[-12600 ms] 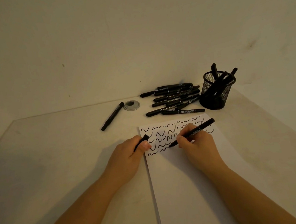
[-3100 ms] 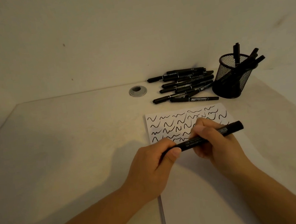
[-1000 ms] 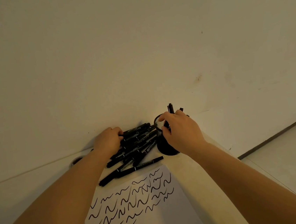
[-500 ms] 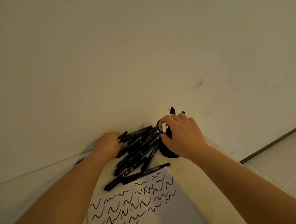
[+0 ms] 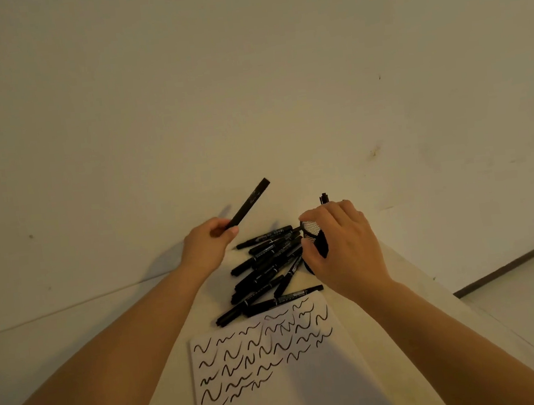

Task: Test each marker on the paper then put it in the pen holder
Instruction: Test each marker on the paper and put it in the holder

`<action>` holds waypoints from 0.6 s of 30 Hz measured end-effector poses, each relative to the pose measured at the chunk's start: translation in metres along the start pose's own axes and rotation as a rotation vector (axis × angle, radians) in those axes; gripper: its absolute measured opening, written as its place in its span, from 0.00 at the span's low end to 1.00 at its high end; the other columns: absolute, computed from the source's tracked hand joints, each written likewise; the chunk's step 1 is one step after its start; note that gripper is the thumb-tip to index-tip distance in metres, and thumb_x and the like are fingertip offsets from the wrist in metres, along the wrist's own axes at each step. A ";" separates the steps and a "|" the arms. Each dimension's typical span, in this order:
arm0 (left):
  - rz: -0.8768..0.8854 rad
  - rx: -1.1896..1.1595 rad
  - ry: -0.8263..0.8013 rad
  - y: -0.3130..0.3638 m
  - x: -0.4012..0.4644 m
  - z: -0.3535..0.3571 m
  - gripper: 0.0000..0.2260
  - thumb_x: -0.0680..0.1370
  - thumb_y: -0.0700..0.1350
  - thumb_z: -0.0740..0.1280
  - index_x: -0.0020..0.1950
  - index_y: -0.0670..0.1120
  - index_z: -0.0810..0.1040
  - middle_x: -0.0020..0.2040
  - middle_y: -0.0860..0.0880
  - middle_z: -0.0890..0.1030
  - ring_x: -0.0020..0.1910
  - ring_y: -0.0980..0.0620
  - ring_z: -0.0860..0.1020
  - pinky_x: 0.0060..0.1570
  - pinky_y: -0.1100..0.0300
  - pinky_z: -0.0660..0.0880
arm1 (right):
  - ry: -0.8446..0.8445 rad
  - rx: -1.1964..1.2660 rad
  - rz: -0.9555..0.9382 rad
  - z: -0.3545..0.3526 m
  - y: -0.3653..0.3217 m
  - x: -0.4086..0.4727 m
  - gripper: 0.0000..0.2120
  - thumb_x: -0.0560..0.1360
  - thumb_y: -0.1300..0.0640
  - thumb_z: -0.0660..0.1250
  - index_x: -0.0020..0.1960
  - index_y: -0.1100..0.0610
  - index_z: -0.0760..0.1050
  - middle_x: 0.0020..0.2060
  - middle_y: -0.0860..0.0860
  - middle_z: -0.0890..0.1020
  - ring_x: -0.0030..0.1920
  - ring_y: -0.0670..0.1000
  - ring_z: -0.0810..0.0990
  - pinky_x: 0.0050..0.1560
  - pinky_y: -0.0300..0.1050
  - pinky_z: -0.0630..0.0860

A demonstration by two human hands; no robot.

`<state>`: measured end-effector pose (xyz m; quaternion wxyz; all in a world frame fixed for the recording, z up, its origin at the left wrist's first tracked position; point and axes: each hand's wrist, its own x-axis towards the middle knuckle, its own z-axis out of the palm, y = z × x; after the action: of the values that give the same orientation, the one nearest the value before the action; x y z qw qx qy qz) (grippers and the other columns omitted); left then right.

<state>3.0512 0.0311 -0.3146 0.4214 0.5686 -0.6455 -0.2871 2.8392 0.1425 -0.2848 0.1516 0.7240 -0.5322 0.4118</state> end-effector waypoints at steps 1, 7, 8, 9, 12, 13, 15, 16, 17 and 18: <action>0.027 -0.009 0.007 0.006 -0.006 -0.002 0.09 0.75 0.48 0.68 0.54 0.48 0.78 0.48 0.51 0.80 0.47 0.55 0.77 0.50 0.61 0.71 | -0.008 0.036 -0.031 -0.001 -0.004 -0.003 0.09 0.70 0.57 0.64 0.50 0.56 0.76 0.41 0.49 0.80 0.43 0.51 0.76 0.44 0.43 0.72; 0.271 0.153 -0.061 0.037 -0.066 -0.011 0.04 0.74 0.49 0.68 0.46 0.57 0.78 0.40 0.62 0.79 0.41 0.67 0.76 0.41 0.73 0.69 | -0.396 0.448 0.401 0.002 -0.033 -0.025 0.08 0.75 0.51 0.63 0.53 0.48 0.74 0.35 0.45 0.80 0.36 0.43 0.77 0.38 0.40 0.76; 0.305 0.186 -0.076 0.040 -0.078 -0.013 0.04 0.73 0.49 0.68 0.47 0.56 0.79 0.41 0.61 0.80 0.42 0.65 0.77 0.43 0.71 0.70 | -0.410 0.529 0.486 0.003 -0.037 -0.029 0.09 0.75 0.50 0.63 0.54 0.47 0.73 0.36 0.47 0.81 0.37 0.44 0.79 0.40 0.42 0.77; 0.335 0.221 -0.086 0.043 -0.089 -0.015 0.05 0.73 0.49 0.68 0.48 0.55 0.79 0.42 0.60 0.80 0.43 0.63 0.77 0.44 0.68 0.72 | -0.402 0.586 0.535 0.003 -0.042 -0.033 0.09 0.75 0.49 0.63 0.55 0.47 0.72 0.36 0.48 0.81 0.37 0.44 0.79 0.40 0.43 0.78; 0.396 0.273 -0.118 0.048 -0.116 -0.025 0.06 0.73 0.49 0.68 0.49 0.55 0.79 0.42 0.60 0.79 0.43 0.61 0.77 0.44 0.63 0.73 | -0.310 0.882 0.645 -0.001 -0.061 -0.049 0.07 0.75 0.52 0.64 0.52 0.48 0.72 0.33 0.49 0.81 0.28 0.40 0.76 0.29 0.36 0.73; 0.402 0.281 -0.133 0.048 -0.125 -0.029 0.05 0.72 0.49 0.68 0.48 0.55 0.79 0.40 0.61 0.79 0.42 0.62 0.76 0.42 0.64 0.72 | -0.257 1.001 0.692 -0.004 -0.066 -0.053 0.05 0.75 0.54 0.65 0.51 0.49 0.73 0.31 0.49 0.80 0.26 0.41 0.74 0.27 0.35 0.71; 0.413 0.326 -0.157 0.048 -0.142 -0.035 0.05 0.72 0.51 0.69 0.46 0.56 0.79 0.38 0.62 0.77 0.39 0.63 0.75 0.39 0.66 0.69 | -0.191 1.161 0.746 -0.012 -0.073 -0.062 0.02 0.75 0.57 0.64 0.45 0.54 0.75 0.26 0.48 0.77 0.23 0.44 0.71 0.25 0.37 0.68; 0.432 0.352 -0.162 0.047 -0.151 -0.037 0.05 0.71 0.52 0.69 0.46 0.56 0.79 0.37 0.62 0.76 0.37 0.62 0.74 0.38 0.67 0.67 | -0.197 1.205 0.753 -0.015 -0.076 -0.066 0.05 0.75 0.57 0.63 0.43 0.57 0.75 0.25 0.49 0.76 0.23 0.45 0.69 0.25 0.37 0.68; 0.461 0.371 -0.163 0.046 -0.160 -0.039 0.06 0.71 0.53 0.70 0.45 0.55 0.79 0.36 0.62 0.75 0.36 0.62 0.73 0.37 0.67 0.67 | -0.221 1.246 0.756 -0.019 -0.079 -0.070 0.08 0.75 0.56 0.63 0.40 0.59 0.75 0.24 0.49 0.75 0.23 0.46 0.68 0.26 0.38 0.67; 0.499 0.381 -0.162 0.044 -0.169 -0.041 0.07 0.70 0.54 0.70 0.45 0.54 0.80 0.36 0.62 0.76 0.35 0.61 0.74 0.36 0.67 0.68 | -0.252 1.273 0.759 -0.022 -0.082 -0.073 0.10 0.76 0.55 0.62 0.39 0.60 0.74 0.23 0.50 0.74 0.24 0.47 0.68 0.26 0.38 0.67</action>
<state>3.0652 0.2085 -0.2936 0.3119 0.4367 -0.8387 -0.0932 2.8963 0.2357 -0.3092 -0.5106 0.4804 -0.4175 0.5781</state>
